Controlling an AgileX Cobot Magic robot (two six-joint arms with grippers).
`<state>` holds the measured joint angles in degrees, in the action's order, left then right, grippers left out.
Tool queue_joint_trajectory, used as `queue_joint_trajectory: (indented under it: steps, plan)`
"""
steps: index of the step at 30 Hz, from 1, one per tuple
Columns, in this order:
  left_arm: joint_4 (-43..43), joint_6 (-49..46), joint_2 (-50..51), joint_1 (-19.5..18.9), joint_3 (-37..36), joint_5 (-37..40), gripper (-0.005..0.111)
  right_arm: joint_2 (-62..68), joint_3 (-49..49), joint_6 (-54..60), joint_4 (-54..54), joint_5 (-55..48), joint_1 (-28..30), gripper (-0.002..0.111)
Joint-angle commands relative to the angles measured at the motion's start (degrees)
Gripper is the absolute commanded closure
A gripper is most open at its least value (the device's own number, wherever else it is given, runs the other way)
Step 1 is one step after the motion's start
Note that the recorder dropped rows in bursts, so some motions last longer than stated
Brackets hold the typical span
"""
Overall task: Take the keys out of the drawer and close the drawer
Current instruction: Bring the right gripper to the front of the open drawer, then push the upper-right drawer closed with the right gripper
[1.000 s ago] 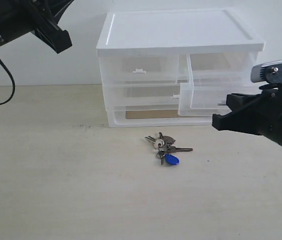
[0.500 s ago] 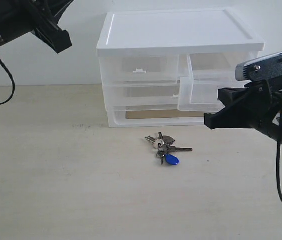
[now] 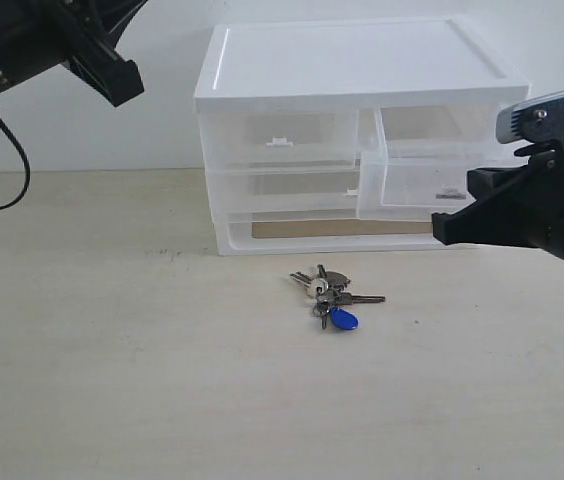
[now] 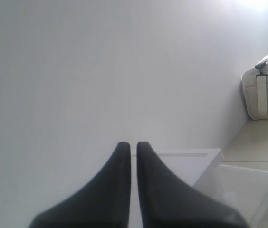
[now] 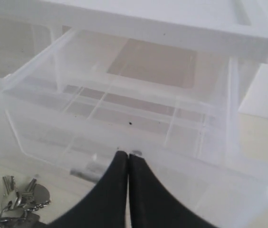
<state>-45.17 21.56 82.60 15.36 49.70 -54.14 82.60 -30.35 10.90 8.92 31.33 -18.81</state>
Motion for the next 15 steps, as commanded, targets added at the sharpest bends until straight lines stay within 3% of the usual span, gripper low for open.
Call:
queue_joint_trajectory:
  steps: [1,4,15]
  plan:
    - [0.8,-0.1,0.0,-0.1,-0.1,0.0,0.102,-0.8,-1.2,8.4,10.3,1.7,1.1,0.108]
    - [0.8,-0.1,0.0,-0.1,-0.1,0.0,0.102,-0.8,-1.1,13.5,16.4,2.1,1.1,0.108]
    - [0.8,-0.1,0.0,-0.1,-0.1,0.0,0.102,-0.8,-1.2,12.2,13.6,11.5,1.1,0.108]
